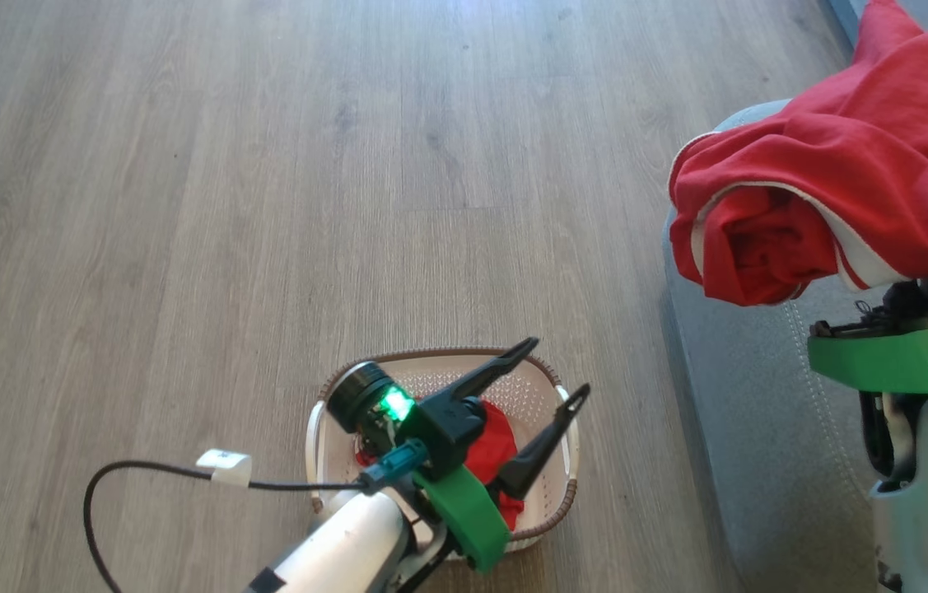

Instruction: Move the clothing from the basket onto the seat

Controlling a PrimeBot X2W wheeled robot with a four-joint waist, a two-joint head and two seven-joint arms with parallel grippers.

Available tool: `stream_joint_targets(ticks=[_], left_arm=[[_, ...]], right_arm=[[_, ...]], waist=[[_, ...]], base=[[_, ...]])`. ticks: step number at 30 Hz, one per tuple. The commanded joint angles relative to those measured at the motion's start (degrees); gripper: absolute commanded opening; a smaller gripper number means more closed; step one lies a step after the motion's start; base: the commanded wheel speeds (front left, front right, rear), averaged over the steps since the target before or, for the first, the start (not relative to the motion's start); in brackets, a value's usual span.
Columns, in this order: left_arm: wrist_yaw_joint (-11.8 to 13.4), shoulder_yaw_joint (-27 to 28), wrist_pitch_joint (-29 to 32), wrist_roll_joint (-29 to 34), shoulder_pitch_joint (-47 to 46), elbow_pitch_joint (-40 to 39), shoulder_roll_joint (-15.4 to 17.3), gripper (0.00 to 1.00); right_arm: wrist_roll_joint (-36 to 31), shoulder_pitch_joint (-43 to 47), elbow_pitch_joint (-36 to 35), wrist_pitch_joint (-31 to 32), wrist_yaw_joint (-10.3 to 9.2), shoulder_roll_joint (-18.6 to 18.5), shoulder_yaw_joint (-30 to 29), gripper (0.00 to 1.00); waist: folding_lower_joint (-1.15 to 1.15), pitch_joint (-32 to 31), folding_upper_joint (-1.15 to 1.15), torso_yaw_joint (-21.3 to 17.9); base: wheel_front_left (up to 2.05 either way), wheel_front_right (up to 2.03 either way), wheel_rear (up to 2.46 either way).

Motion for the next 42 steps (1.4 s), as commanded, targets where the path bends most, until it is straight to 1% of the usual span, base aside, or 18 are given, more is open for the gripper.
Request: stream_joint_targets(ticks=[1, 6, 7, 10, 16, 21, 34, 39, 41, 42], left_arm=[[-0.1, 2.8, -0.3, 0.5, -1.1, -0.3, 0.2, 1.0], [-0.1, 6.5, -0.3, 1.4, 0.3, 2.0, -0.6, 1.0], [-0.1, 6.5, -0.3, 1.4, 0.3, 2.0, -0.6, 1.0], [-0.1, 9.0, -0.3, 3.1, 1.3, 3.7, -0.9, 1.0], [-0.1, 12.0, -0.3, 4.9, 3.1, 5.5, -1.3, 1.0], [-0.1, 12.8, -0.3, 5.1, 4.1, 5.6, -1.4, 1.0], [-0.1, 12.5, -0.3, 4.4, 4.8, 3.8, -1.5, 1.0], [-0.1, 12.1, -0.3, 4.5, 4.5, 3.3, -1.5, 1.0], [-0.1, 11.9, -0.3, 4.6, 4.4, 3.2, -1.5, 1.0], [-0.1, 11.7, -0.3, 4.9, 4.2, 3.1, -1.5, 1.0]], right_arm=[[-0.8, -3.2, -2.6, -0.3, -0.01, 0.5, 0.8, 0.0], [-0.8, -2.9, -3.0, -0.3, -0.01, 0.5, 0.5, 0.0], [-0.8, -2.9, -3.0, -0.3, -0.01, 0.5, 0.5, 0.0], [-0.8, -2.6, -3.0, -0.3, -0.01, 0.5, 0.3, 0.0], [-0.9, -1.8, -3.2, -0.3, -0.01, 0.5, -0.6, 0.0], [-0.9, -1.6, -3.2, -0.3, -0.01, 0.5, -0.9, 0.0], [-0.7, -1.3, -3.1, -0.3, -0.01, 0.5, -1.3, 0.0], [-0.8, -1.2, -3.2, -0.3, -0.01, 0.5, -1.3, 0.0], [-0.8, -1.3, -3.2, -0.3, -0.01, 0.5, -1.5, 0.0], [-0.9, -1.3, -3.2, -0.3, -0.01, 0.5, -1.6, 0.0]], waist=[[0.0, 0.1, 0.0, -0.3], [0.0, 0.3, 0.0, -0.7], [0.0, 0.3, 0.0, -0.7], [0.0, 0.4, 0.0, -0.9], [0.0, 0.3, 0.0, -0.9], [0.0, 0.3, 0.0, -0.8], [0.0, -0.2, 0.0, -0.7], [0.0, 0.1, 0.0, -2.2], [0.0, 0.3, 0.0, -3.4], [0.0, 0.6, 0.0, -4.8]], base=[[0.0, 0.0, 0.0], [0.0, 0.0, 0.0], [0.0, 0.0, 0.0], [0.0, 0.0, 0.0], [0.0, 0.0, 0.0], [0.0, 0.0, 0.0], [0.0, 0.0, 0.0], [0.0, 0.0, 0.0], [0.0, 0.0, 0.0], [0.0, 0.0, 0.0]])
